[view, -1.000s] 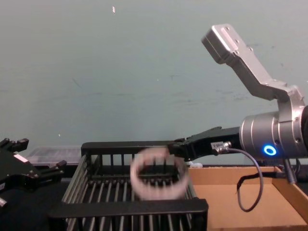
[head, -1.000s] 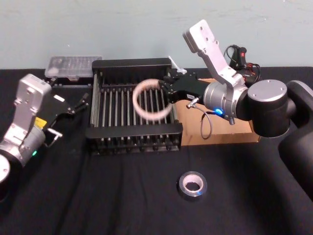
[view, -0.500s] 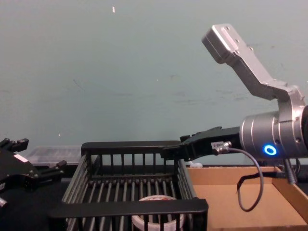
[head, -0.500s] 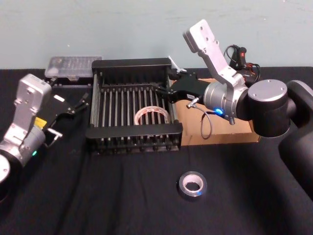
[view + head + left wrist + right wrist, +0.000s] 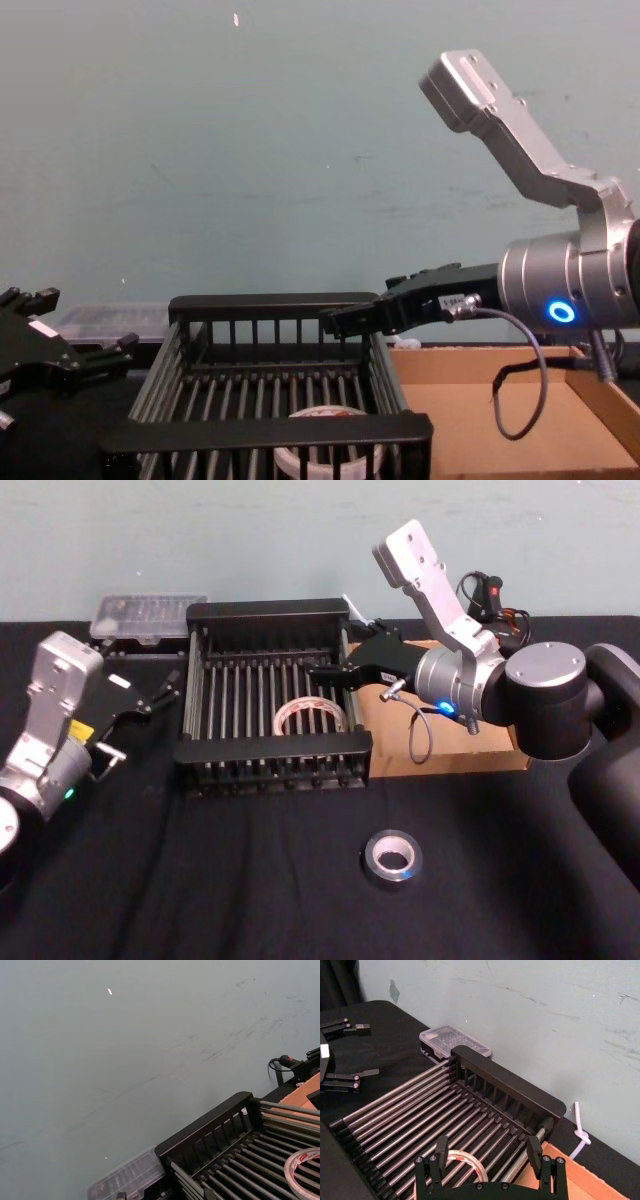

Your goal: Pick up the white tape and place it into the black box , Pick up the silver tape and place it into the brown box.

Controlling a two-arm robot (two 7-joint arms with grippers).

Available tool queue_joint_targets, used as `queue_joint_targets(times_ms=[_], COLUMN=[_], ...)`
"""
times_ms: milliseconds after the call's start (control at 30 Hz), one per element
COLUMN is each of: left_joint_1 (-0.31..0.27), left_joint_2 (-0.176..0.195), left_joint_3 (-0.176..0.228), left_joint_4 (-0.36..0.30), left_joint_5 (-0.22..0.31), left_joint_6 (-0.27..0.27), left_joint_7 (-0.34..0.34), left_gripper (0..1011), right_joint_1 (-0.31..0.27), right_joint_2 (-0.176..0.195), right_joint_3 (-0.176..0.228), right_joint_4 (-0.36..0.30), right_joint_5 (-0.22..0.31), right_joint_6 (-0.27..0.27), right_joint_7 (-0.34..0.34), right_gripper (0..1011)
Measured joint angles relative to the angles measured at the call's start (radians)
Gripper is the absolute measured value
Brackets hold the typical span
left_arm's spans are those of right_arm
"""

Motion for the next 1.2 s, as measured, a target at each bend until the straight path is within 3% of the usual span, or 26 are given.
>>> queue_joint_targets(times_ms=[333, 567, 833, 1200], left_joint_1=[0.0, 0.0, 0.0, 0.0], left_joint_2=[0.0, 0.0, 0.0, 0.0], left_joint_3=[0.0, 0.0, 0.0, 0.0], left_joint_4=[0.0, 0.0, 0.0, 0.0], left_joint_5=[0.0, 0.0, 0.0, 0.0], left_joint_6=[0.0, 0.0, 0.0, 0.0], left_joint_7=[0.0, 0.0, 0.0, 0.0], left_gripper=[1001, 1001, 1001, 1001], right_joint_1=[-0.002, -0.029, -0.097, -0.228], right_joint_2=[0.0, 0.014, 0.075, 0.21], right_joint_3=[0.001, 0.024, 0.062, 0.129], right_joint_4=[-0.001, -0.047, -0.17, -0.363], right_joint_5=[0.0, 0.006, 0.03, 0.087], right_joint_6=[0.0, 0.018, 0.058, 0.119], right_joint_7=[-0.001, -0.005, -0.003, 0.019], right_gripper=[1002, 1002, 1002, 1002])
